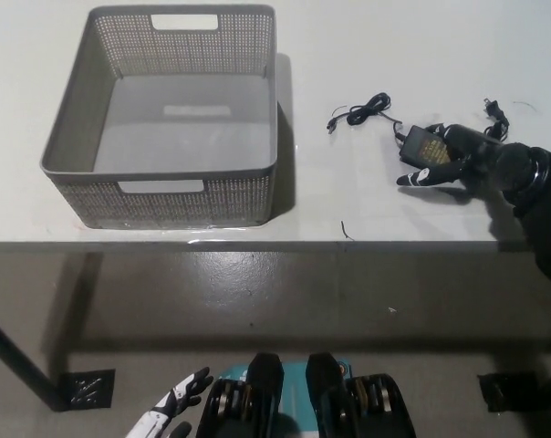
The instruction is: Use the right hand to pick up a black power cord and place it into a container on the left hand side
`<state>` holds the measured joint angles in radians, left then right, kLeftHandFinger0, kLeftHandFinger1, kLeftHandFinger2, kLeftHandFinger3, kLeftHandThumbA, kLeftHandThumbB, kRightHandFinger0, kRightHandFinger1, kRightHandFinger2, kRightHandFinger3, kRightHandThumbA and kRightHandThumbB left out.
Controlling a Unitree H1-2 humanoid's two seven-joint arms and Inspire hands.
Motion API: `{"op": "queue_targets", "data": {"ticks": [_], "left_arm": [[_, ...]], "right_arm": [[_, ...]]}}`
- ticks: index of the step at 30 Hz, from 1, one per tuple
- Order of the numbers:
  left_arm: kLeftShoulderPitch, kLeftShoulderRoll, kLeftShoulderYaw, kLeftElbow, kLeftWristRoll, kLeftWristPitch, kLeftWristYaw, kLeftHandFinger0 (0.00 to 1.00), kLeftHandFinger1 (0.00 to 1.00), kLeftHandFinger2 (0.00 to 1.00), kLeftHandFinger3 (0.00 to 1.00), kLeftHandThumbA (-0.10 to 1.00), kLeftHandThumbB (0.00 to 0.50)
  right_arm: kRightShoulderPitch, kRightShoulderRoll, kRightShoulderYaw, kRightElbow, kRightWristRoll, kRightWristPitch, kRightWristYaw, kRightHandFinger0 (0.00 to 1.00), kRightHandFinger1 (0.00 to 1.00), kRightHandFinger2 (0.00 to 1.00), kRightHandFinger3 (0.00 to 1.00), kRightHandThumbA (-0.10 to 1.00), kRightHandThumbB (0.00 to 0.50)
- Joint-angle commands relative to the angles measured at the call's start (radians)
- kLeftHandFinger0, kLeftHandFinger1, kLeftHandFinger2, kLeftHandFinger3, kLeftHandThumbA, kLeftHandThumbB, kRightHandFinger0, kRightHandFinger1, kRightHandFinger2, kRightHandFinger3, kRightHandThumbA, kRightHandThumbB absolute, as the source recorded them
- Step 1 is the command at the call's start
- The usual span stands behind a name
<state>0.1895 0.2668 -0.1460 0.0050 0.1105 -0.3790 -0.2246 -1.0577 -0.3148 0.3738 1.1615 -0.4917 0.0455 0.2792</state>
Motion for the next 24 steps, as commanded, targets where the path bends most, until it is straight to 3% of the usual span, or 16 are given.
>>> {"op": "queue_targets", "data": {"ticks": [1,14,15,16,17,18,19,20,21,22,23,24], "left_arm": [[0.007,0.02,0.01,-0.01,-0.016,-0.032,-0.004,1.0,1.0,1.0,1.0,1.0,0.376],[-0.01,0.017,0.018,-0.006,-0.008,-0.047,0.006,1.0,1.0,1.0,1.0,1.0,0.378],[-0.009,0.017,0.019,-0.007,-0.005,-0.048,0.008,1.0,1.0,1.0,1.0,1.0,0.38],[-0.009,0.017,0.019,-0.009,-0.002,-0.048,0.008,1.0,1.0,1.0,1.0,1.0,0.382],[-0.01,0.018,0.02,-0.008,-0.003,-0.049,0.007,1.0,1.0,1.0,1.0,1.0,0.382],[-0.012,0.018,0.021,-0.006,-0.007,-0.052,0.006,1.0,1.0,1.0,1.0,1.0,0.381],[-0.013,0.019,0.021,-0.007,-0.008,-0.052,0.005,1.0,1.0,1.0,1.0,1.0,0.38],[-0.015,0.019,0.022,-0.005,-0.008,-0.055,0.006,1.0,1.0,1.0,1.0,1.0,0.384],[-0.018,0.017,0.024,-0.002,-0.004,-0.057,0.009,1.0,1.0,1.0,1.0,1.0,0.391],[-0.021,0.016,0.026,0.0,-0.002,-0.058,0.012,1.0,1.0,1.0,1.0,1.0,0.395],[-0.023,0.016,0.028,0.003,-0.003,-0.062,0.013,1.0,1.0,1.0,1.0,1.0,0.395],[-0.024,0.014,0.031,0.006,-0.001,-0.067,0.017,1.0,1.0,1.0,1.0,1.0,0.396]], "right_arm": [[-0.043,0.023,0.01,0.035,0.005,-0.033,-0.019,1.0,1.0,1.0,1.0,1.0,0.5],[-0.062,0.061,0.03,0.17,0.01,-0.047,-0.039,1.0,1.0,1.0,1.0,1.0,0.5],[-0.058,0.06,0.032,0.176,0.007,-0.06,-0.064,1.0,1.0,1.0,1.0,1.0,0.482],[-0.053,0.06,0.032,0.181,0.004,-0.076,-0.099,1.0,1.0,1.0,1.0,0.87,0.42],[-0.052,0.06,0.031,0.185,0.003,-0.082,-0.123,1.0,0.96,1.0,1.0,0.7,0.321],[-0.053,0.062,0.029,0.191,0.004,-0.082,-0.142,0.9,0.87,0.94,0.92,0.63,0.329],[-0.051,0.063,0.026,0.195,0.003,-0.085,-0.18,0.64,0.66,0.71,0.65,0.45,0.299],[-0.047,0.063,0.024,0.196,0.001,-0.086,-0.232,0.1,0.34,0.53,0.44,-0.02,0.223],[-0.041,0.063,0.025,0.198,-0.006,-0.099,-0.297,0.02,0.28,0.55,0.45,-0.08,0.194],[-0.036,0.059,0.016,0.195,-0.001,-0.126,-0.351,0.0,0.32,0.63,0.53,-0.1,0.166],[-0.036,0.058,0.008,0.195,0.007,-0.137,-0.369,0.0,0.39,0.69,0.65,-0.1,0.144],[-0.036,0.054,-0.007,0.196,0.023,-0.154,-0.383,0.08,0.52,0.79,0.78,-0.1,0.132]]}}
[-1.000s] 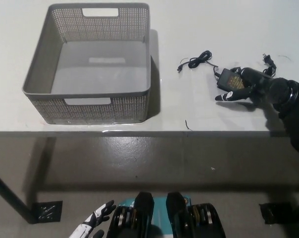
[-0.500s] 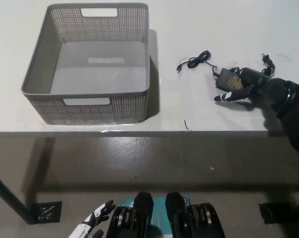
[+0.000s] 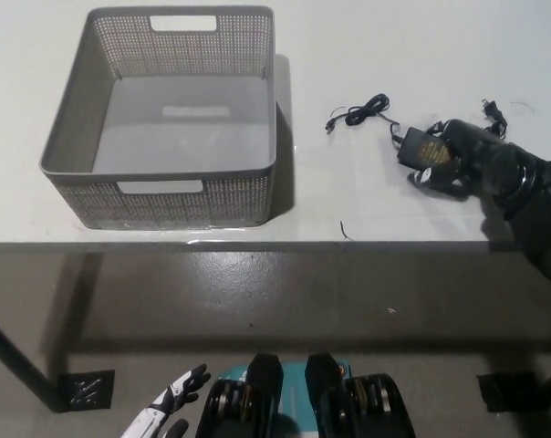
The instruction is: Use the right hand to pick up a black power cord and place it into a container on the left hand side
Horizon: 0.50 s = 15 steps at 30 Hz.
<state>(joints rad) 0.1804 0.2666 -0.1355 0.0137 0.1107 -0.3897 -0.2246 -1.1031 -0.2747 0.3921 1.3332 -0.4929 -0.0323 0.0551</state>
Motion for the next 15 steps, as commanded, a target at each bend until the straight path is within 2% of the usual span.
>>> {"op": "queue_targets", "data": {"ticks": [1,6,13,15], "left_arm": [[-0.013,0.016,0.021,-0.004,-0.001,-0.055,0.017,1.0,1.0,1.0,1.0,1.0,0.394],[-0.012,0.015,0.023,-0.002,-0.008,-0.049,0.01,1.0,1.0,1.0,1.0,1.0,0.403],[-0.019,0.012,0.03,-0.006,-0.004,-0.038,0.01,1.0,1.0,1.0,1.0,1.0,0.409],[-0.017,0.01,0.031,-0.013,0.006,-0.032,0.012,1.0,1.0,1.0,1.0,1.0,0.411]], "right_arm": [[0.008,0.014,-0.029,0.027,0.027,-0.079,-0.163,0.08,0.55,0.8,0.81,-0.1,0.119],[0.005,0.001,-0.031,0.031,0.022,-0.107,-0.19,0.13,0.58,0.84,0.85,-0.1,0.125],[-0.01,-0.009,-0.048,0.039,0.036,-0.119,-0.215,0.09,0.54,0.86,0.85,-0.1,0.128],[-0.015,-0.011,-0.049,0.031,0.034,-0.121,-0.223,0.06,0.53,0.88,0.88,-0.1,0.128]]}}
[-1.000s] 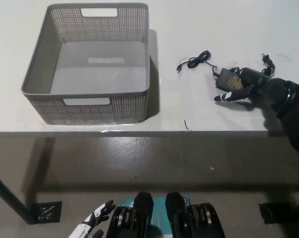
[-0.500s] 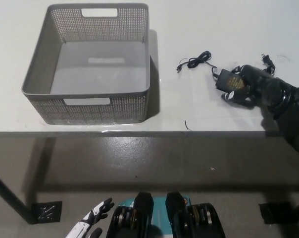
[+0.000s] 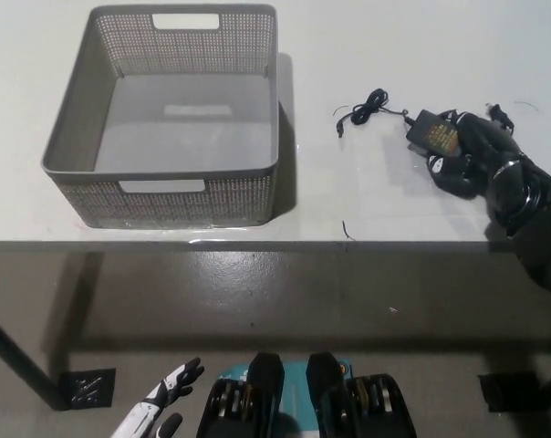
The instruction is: Use the right hand to pick up a black power cord and place it into a container on the left hand side
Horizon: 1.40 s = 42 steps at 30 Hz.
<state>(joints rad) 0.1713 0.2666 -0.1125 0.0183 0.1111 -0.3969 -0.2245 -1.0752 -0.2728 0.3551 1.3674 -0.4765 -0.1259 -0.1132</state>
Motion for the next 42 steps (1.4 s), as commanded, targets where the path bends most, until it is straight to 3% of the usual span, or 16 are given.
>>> {"op": "queue_targets", "data": {"ticks": [1,3,5,7,9,12,14,20,24,25,32,35,39,42], "left_arm": [[-0.009,0.01,0.009,-0.016,0.005,-0.028,0.012,1.0,1.0,1.0,1.0,1.0,0.41],[-0.012,0.011,0.01,-0.011,0.002,-0.038,0.011,1.0,1.0,1.0,1.0,1.0,0.406],[-0.012,0.011,0.012,-0.011,0.001,-0.038,0.01,1.0,1.0,1.0,1.0,1.0,0.408],[-0.012,0.011,0.013,-0.008,-0.005,-0.043,0.009,1.0,1.0,1.0,1.0,1.0,0.406],[-0.011,0.012,0.014,-0.013,-0.01,-0.034,0.005,1.0,1.0,1.0,1.0,1.0,0.404],[-0.011,0.012,0.014,-0.01,-0.011,-0.044,0.005,1.0,1.0,1.0,1.0,1.0,0.393],[-0.013,0.011,0.014,-0.004,-0.01,-0.046,0.006,1.0,1.0,1.0,1.0,1.0,0.393],[-0.001,0.009,0.011,-0.01,-0.013,-0.033,0.002,1.0,1.0,1.0,1.0,1.0,0.4],[0.004,0.005,0.008,-0.007,-0.006,-0.034,0.004,1.0,1.0,1.0,1.0,1.0,0.4],[0.005,0.006,0.006,-0.002,-0.011,-0.038,0.001,1.0,1.0,1.0,1.0,1.0,0.397],[0.033,0.0,0.001,-0.013,0.001,-0.028,0.005,1.0,1.0,1.0,1.0,1.0,0.394],[0.04,-0.003,0.0,-0.015,0.005,-0.025,0.006,1.0,1.0,1.0,1.0,1.0,0.402],[0.035,0.001,-0.007,-0.006,-0.001,-0.038,-0.002,1.0,1.0,1.0,1.0,1.0,0.367],[0.044,-0.002,-0.014,-0.003,-0.005,-0.035,-0.003,1.0,1.0,1.0,1.0,1.0,0.389]], "right_arm": [[-0.044,-0.014,-0.013,-0.005,0.018,-0.033,-0.06,0.07,0.54,0.89,0.89,-0.1,0.134],[-0.051,-0.017,-0.017,-0.01,0.02,-0.051,-0.082,0.06,0.53,0.89,0.9,-0.1,0.148],[-0.056,-0.021,-0.018,-0.014,0.02,-0.081,-0.101,0.05,0.52,0.86,0.89,-0.1,0.144],[-0.074,-0.024,-0.029,-0.027,0.027,-0.075,-0.112,0.04,0.52,0.86,0.94,-0.1,0.115],[-0.099,-0.033,-0.038,-0.042,0.029,-0.083,-0.133,0.03,0.52,0.87,0.96,-0.1,0.123],[-0.131,-0.053,-0.049,-0.076,0.029,-0.093,-0.14,0.04,0.51,0.86,0.95,-0.1,0.143],[-0.151,-0.065,-0.062,-0.095,0.032,-0.088,-0.152,0.0,0.42,0.78,0.92,-0.1,0.133],[-0.208,-0.106,-0.108,-0.191,0.051,-0.109,-0.148,0.0,0.4,0.74,0.82,-0.1,0.14],[-0.225,-0.113,-0.139,-0.329,0.056,-0.056,-0.11,0.0,0.38,0.74,0.87,-0.1,0.119],[-0.228,-0.107,-0.152,-0.382,0.065,-0.029,-0.09,0.0,0.38,0.74,0.86,-0.1,0.141],[-0.221,-0.045,-0.144,-0.624,0.043,0.052,-0.028,0.0,0.39,0.74,0.84,-0.1,0.134],[-0.241,-0.001,-0.119,-0.68,0.018,0.078,-0.013,0.0,0.35,0.68,0.79,-0.1,0.177],[-0.278,0.073,-0.096,-0.696,0.006,0.102,-0.004,0.0,0.32,0.67,0.79,-0.1,0.176],[-0.292,0.131,-0.084,-0.685,-0.005,0.124,-0.016,0.0,0.3,0.67,0.77,-0.1,0.157]]}}
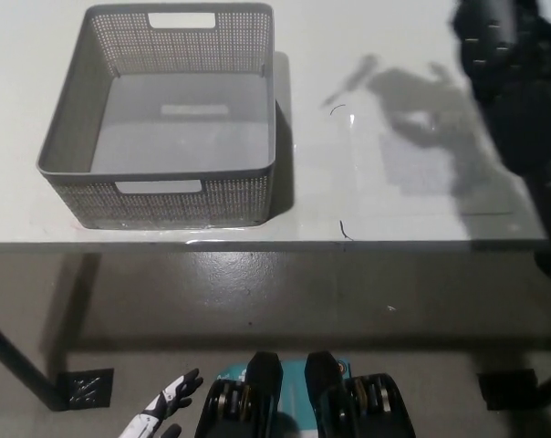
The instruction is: Use the right hand to pick up a black power cord and place it into a container on the left hand side
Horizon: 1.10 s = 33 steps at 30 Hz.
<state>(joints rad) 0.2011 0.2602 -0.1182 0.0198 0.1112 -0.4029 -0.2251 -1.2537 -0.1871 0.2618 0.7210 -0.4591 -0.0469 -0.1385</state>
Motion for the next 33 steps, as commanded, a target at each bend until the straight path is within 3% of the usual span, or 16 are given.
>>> {"op": "queue_targets", "data": {"ticks": [1,7,9,12,13,14,16,21,24,27,29,30,31,32,33], "left_arm": [[0.016,0.003,-0.011,0.0,-0.013,-0.031,-0.005,1.0,1.0,1.0,1.0,1.0,0.39],[0.016,0.001,-0.023,0.002,-0.01,-0.014,-0.008,1.0,1.0,1.0,1.0,1.0,0.4],[0.009,0.001,-0.026,0.009,0.003,-0.015,-0.004,1.0,1.0,1.0,1.0,1.0,0.411],[0.002,0.004,-0.03,0.008,0.013,-0.014,-0.001,1.0,1.0,1.0,1.0,1.0,0.41],[0.003,0.007,-0.032,0.009,0.019,-0.021,0.001,1.0,1.0,1.0,1.0,1.0,0.402],[0.002,0.009,-0.031,0.008,0.03,-0.027,0.004,1.0,1.0,1.0,1.0,1.0,0.4],[-0.001,0.01,-0.033,0.007,0.033,-0.027,0.003,1.0,1.0,1.0,1.0,1.0,0.399],[-0.015,0.013,-0.034,-0.005,0.041,-0.012,-0.002,1.0,1.0,1.0,1.0,1.0,0.393],[-0.007,0.019,-0.038,-0.014,0.034,-0.007,-0.011,1.0,1.0,1.0,1.0,1.0,0.387],[-0.006,0.015,-0.042,-0.016,0.03,-0.006,-0.014,1.0,1.0,1.0,1.0,1.0,0.385],[-0.017,0.015,-0.043,-0.013,0.033,-0.007,-0.015,1.0,1.0,1.0,1.0,1.0,0.39],[-0.016,0.017,-0.045,-0.013,0.033,-0.012,-0.016,1.0,1.0,1.0,1.0,1.0,0.39],[-0.014,0.018,-0.045,-0.014,0.033,-0.012,-0.017,1.0,1.0,1.0,1.0,1.0,0.389],[-0.008,0.018,-0.047,-0.012,0.011,-0.006,-0.026,1.0,1.0,1.0,1.0,1.0,0.389],[-0.003,0.015,-0.048,-0.012,0.01,-0.006,-0.026,1.0,1.0,1.0,1.0,1.0,0.39]], "right_arm": [[-0.123,0.073,0.011,-0.023,-0.019,0.051,0.006,0.0,0.3,0.67,0.76,-0.1,0.169],[-0.161,0.192,0.03,0.054,-0.029,0.074,-0.015,0.0,0.3,0.64,0.75,-0.1,0.192],[-0.172,0.236,0.032,0.113,-0.025,0.035,-0.046,0.0,0.3,0.66,0.75,-0.1,0.202],[-0.182,0.272,0.038,0.167,-0.036,0.039,-0.064,0.0,0.28,0.66,0.76,-0.1,0.176],[-0.178,0.288,0.036,0.186,-0.032,0.035,-0.068,0.01,0.3,0.68,0.77,-0.1,0.201],[-0.18,0.312,0.033,0.226,-0.023,0.019,-0.082,0.0,0.3,0.72,0.79,-0.1,0.18],[-0.181,0.326,0.035,0.277,-0.022,-0.007,-0.098,0.0,0.35,0.77,0.82,-0.1,0.192],[-0.195,0.357,0.024,0.392,-0.006,-0.019,-0.121,0.0,0.37,0.78,0.83,-0.1,0.192],[-0.154,0.37,0.023,0.439,0.004,-0.062,-0.139,0.02,0.44,0.85,0.96,-0.1,0.191],[-0.132,0.378,0.032,0.468,-0.001,-0.044,-0.144,0.05,0.49,0.89,1.0,-0.1,0.189],[-0.121,0.377,0.038,0.493,-0.002,-0.068,-0.143,0.01,0.45,0.83,0.88,-0.1,0.186],[-0.106,0.378,0.051,0.51,-0.012,-0.065,-0.139,0.01,0.4,0.72,0.77,-0.1,0.198],[-0.101,0.378,0.052,0.51,-0.013,-0.065,-0.14,0.0,0.39,0.69,0.74,-0.1,0.199],[-0.091,0.377,0.045,0.524,0.009,-0.026,-0.048,0.58,1.0,1.0,1.0,0.32,0.284],[-0.084,0.374,0.034,0.526,0.033,-0.008,0.022,0.89,1.0,1.0,1.0,0.37,0.238]]}}
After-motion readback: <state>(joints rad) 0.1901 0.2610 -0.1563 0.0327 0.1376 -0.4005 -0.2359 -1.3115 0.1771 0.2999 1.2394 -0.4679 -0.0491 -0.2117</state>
